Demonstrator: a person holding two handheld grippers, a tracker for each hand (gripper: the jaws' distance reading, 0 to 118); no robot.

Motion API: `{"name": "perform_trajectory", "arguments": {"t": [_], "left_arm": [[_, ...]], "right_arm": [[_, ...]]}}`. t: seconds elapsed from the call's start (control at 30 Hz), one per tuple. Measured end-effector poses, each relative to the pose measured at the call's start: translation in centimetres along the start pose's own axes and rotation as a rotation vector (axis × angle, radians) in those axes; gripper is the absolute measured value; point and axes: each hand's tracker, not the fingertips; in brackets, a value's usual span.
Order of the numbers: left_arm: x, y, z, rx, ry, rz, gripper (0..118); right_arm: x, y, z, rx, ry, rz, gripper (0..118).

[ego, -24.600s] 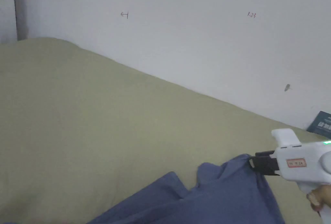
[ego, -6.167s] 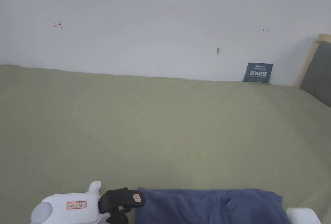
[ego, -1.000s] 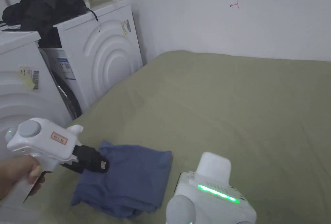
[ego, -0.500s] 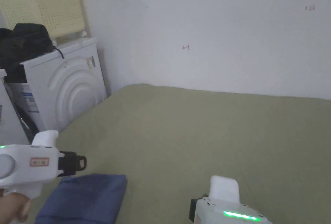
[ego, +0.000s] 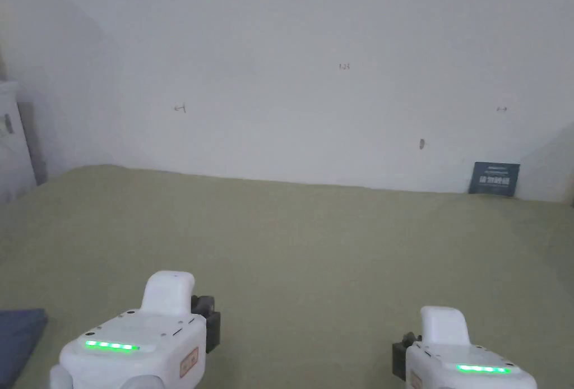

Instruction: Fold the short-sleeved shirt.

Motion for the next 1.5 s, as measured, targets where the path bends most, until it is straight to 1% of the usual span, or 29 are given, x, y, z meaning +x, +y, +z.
{"name": "perform_trajectory", "arguments": {"t": [0.07, 0.1, 0.23, 0.3, 0.33, 0.37, 0.4, 0.43, 0.47, 0.5, 0.57, 0.6, 0.63, 0.67, 0.7, 0.8, 0.9, 1.0, 1.1, 1.13, 1.3, 1.4, 1.43, 1.5], "left_arm": [[1.9, -0.1, 0.7, 0.048, 0.011, -0.019, 0], [2.5, -0.2, 0.9, 0.061, 0.013, -0.007, 0], [4.1, 0.3, 0.5, 0.042, -0.011, -0.022, 0], [4.2, 1.0, 0.6, 0.051, -0.021, -0.014, 0], [4.3, 1.4, 0.9, 0.071, -0.031, 0.003, 1], [4.2, 2.0, 1.1, 0.086, -0.041, 0.017, 6], [4.1, 2.5, 1.3, 0.114, -0.042, 0.024, 23], [4.2, 3.0, 1.6, 0.159, -0.026, 0.01, 48], [4.2, 3.5, 1.8, 0.178, -0.011, 0.0, 84], [4.1, 4.0, 1.9, 0.192, -0.005, 0.0, 97], [3.9, 4.8, 1.8, 0.199, -0.007, 0.006, 115], [3.7, 4.6, 2.2, 0.252, 0.006, 0.01, 118], [3.7, 4.9, 2.1, 0.26, 0.004, 0.015, 118], [3.6, 4.9, 2.3, 0.264, 0.006, 0.014, 118], [3.6, 4.8, 2.3, 0.288, 0.028, 0.005, 118], [3.5, 4.6, 2.3, 0.273, 0.048, -0.021, 118], [3.5, 4.5, 1.9, 0.248, 0.068, -0.029, 118], [3.3, 4.3, 1.8, 0.243, 0.083, -0.021, 118], [3.0, 4.5, 2.0, 0.24, 0.093, -0.024, 118], [3.0, 4.7, 2.0, 0.27, 0.098, -0.036, 118], [2.7, 4.7, 2.2, 0.263, 0.079, -0.002, 118], [2.6, 4.5, 2.3, 0.255, 0.088, -0.001, 118], [2.7, 4.5, 2.3, 0.252, 0.092, 0.0, 118], [2.5, 4.4, 2.3, 0.25, 0.093, 0.003, 118]], "right_arm": [[1.7, -0.1, 1.4, 0.042, -0.028, 0.028, 20], [2.1, 0.1, 2.0, 0.057, -0.042, 0.032, 20], [3.3, 0.8, 3.6, 0.088, -0.06, 0.026, 21], [3.6, 1.3, 4.4, 0.131, -0.09, 0.02, 21], [3.7, 1.7, 4.9, 0.171, -0.122, 0.018, 21], [3.9, 2.2, 5.0, 0.201, -0.146, 0.021, 22], [4.1, 2.6, 5.5, 0.241, -0.157, 0.026, 24], [4.2, 3.1, 6.0, 0.281, -0.162, 0.024, 29], [4.4, 3.5, 6.5, 0.308, -0.161, 0.016, 48], [4.7, 3.9, 6.6, 0.335, -0.165, 0.004, 56], [5.0, 4.5, 7.0, 0.334, -0.155, -0.007, 74], [4.9, 4.5, 7.1, 0.332, -0.164, -0.014, 108], [5.0, 4.3, 7.1, 0.333, -0.174, -0.025, 118], [5.0, 3.7, 7.6, 0.388, -0.178, -0.022, 117], [4.8, 3.1, 7.6, 0.375, -0.157, -0.01, 118], [5.1, 3.3, 6.7, 0.369, -0.151, -0.002, 118], [5.1, 3.3, 6.8, 0.361, -0.101, -0.034, 118], [5.0, 3.4, 7.0, 0.376, -0.087, -0.055, 118], [4.7, 3.8, 7.3, 0.384, -0.09, -0.063, 118], [4.7, 3.8, 7.3, 0.385, -0.087, -0.069, 118], [4.7, 4.0, 6.9, 0.365, -0.106, -0.093, 118], [4.4, 3.9, 6.7, 0.353, -0.133, -0.076, 118], [4.4, 3.9, 6.6, 0.336, -0.131, -0.067, 118], [4.3, 3.9, 6.6, 0.335, -0.121, -0.074, 118]]}}
